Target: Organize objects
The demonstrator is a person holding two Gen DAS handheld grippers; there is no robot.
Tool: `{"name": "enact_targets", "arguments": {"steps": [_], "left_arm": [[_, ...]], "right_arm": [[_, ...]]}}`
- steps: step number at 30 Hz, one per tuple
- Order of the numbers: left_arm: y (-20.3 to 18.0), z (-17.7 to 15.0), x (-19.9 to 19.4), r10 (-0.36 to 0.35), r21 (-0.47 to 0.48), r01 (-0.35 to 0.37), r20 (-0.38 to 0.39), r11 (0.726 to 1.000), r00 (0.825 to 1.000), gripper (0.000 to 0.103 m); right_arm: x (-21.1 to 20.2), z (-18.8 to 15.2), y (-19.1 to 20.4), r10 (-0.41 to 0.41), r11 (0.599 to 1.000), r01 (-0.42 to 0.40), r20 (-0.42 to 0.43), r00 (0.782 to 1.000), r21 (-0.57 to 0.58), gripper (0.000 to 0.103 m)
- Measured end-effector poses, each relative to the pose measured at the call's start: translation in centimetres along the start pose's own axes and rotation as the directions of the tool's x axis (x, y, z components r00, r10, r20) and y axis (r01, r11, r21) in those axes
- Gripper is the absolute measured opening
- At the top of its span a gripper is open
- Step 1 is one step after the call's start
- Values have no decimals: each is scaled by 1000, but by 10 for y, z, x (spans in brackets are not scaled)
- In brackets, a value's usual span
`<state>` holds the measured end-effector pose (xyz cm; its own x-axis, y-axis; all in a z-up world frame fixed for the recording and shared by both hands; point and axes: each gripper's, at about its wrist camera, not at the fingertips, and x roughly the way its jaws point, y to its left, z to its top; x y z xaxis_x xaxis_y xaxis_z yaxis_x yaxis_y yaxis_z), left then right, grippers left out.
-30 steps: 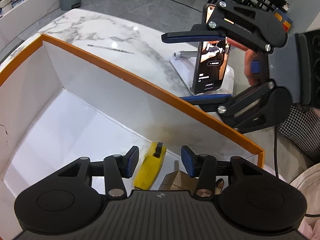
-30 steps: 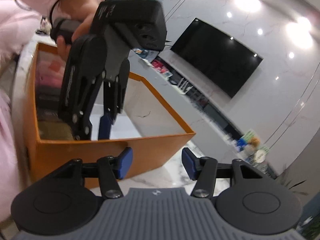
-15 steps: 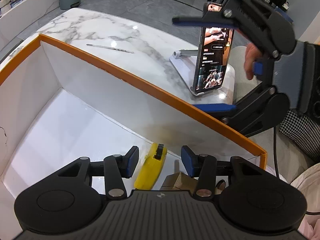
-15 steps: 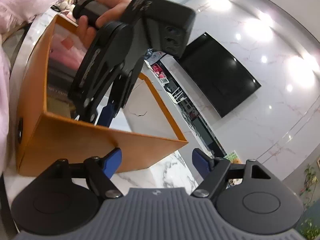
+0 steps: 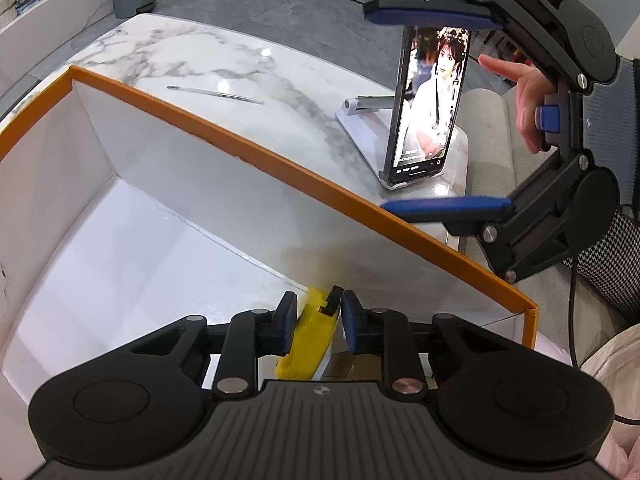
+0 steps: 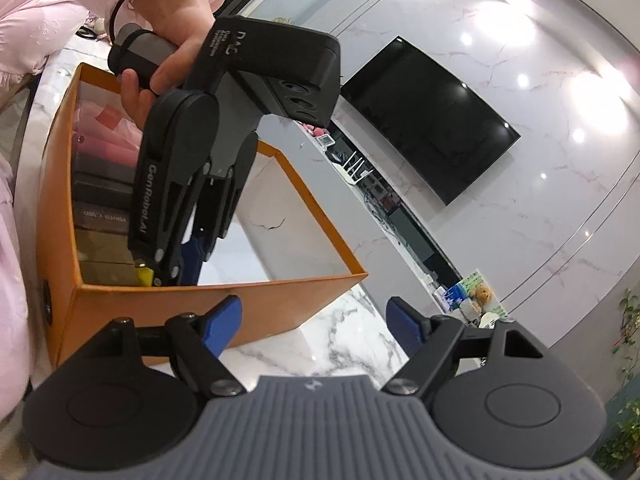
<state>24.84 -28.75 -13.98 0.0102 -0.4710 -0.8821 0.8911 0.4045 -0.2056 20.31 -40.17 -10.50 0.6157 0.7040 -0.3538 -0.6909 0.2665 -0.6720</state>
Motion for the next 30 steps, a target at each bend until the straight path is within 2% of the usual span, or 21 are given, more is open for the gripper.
{"name": "enact_targets", "arguments": {"steps": [9,17,20,23,30], "left_arm": [[-10,3,5,-58,84,61,-36,995,998,27],[-15,4,6,-52,101,57,-54,993,997,28],[-17,4,2,-40,108,43,-29,993,999,28],[-16,1,-7,-30,94,29,9,995,1000,35],[-24,-9,-45,11,83,-20,110,996,994,40]], "right_arm": [[1,17,-9,49,996,-46,-47,998,70,80],[4,28,-12,82,995,-77,-91,992,57,80],[6,33,-12,85,995,-80,-110,990,55,80],[4,39,-14,87,995,-81,-126,988,57,80],[-3,62,-20,86,995,-78,-136,987,66,81]]}}
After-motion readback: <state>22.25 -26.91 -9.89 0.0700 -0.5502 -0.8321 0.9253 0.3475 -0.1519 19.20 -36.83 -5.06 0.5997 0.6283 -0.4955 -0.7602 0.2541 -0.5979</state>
